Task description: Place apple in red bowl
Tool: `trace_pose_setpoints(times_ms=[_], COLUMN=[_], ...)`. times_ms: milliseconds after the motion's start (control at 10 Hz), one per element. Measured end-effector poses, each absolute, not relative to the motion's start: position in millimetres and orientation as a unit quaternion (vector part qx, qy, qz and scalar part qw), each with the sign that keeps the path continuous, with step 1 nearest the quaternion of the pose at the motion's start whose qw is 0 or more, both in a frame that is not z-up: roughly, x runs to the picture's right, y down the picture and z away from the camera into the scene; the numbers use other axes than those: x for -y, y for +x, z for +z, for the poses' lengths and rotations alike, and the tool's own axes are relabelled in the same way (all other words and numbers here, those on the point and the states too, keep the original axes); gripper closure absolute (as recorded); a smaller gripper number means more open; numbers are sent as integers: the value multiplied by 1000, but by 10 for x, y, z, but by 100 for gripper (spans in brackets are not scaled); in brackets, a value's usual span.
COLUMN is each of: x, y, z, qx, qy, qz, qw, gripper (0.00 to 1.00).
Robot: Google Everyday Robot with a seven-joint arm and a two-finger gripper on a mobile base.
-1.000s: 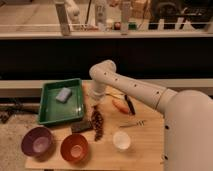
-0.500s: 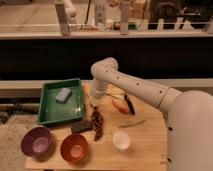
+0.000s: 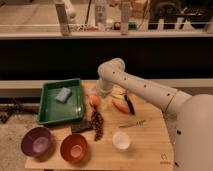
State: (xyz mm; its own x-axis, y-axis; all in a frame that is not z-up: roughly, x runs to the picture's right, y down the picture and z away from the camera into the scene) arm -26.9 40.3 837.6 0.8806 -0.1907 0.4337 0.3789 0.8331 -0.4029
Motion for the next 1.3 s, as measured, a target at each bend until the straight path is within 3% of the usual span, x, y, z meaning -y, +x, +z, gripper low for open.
trace_pose_setpoints(times_ms=[400, 1000, 1100, 1300], x=[-321, -376, -393, -429], y=[-226, -382, -414, -476], z=[8712, 8785, 8798, 8819], qx=[200, 238, 242, 249], qy=[-238, -255, -257, -262], qz=[-142, -139, -139, -136], qw=[940, 927, 925, 922], gripper=[20, 21, 25, 47])
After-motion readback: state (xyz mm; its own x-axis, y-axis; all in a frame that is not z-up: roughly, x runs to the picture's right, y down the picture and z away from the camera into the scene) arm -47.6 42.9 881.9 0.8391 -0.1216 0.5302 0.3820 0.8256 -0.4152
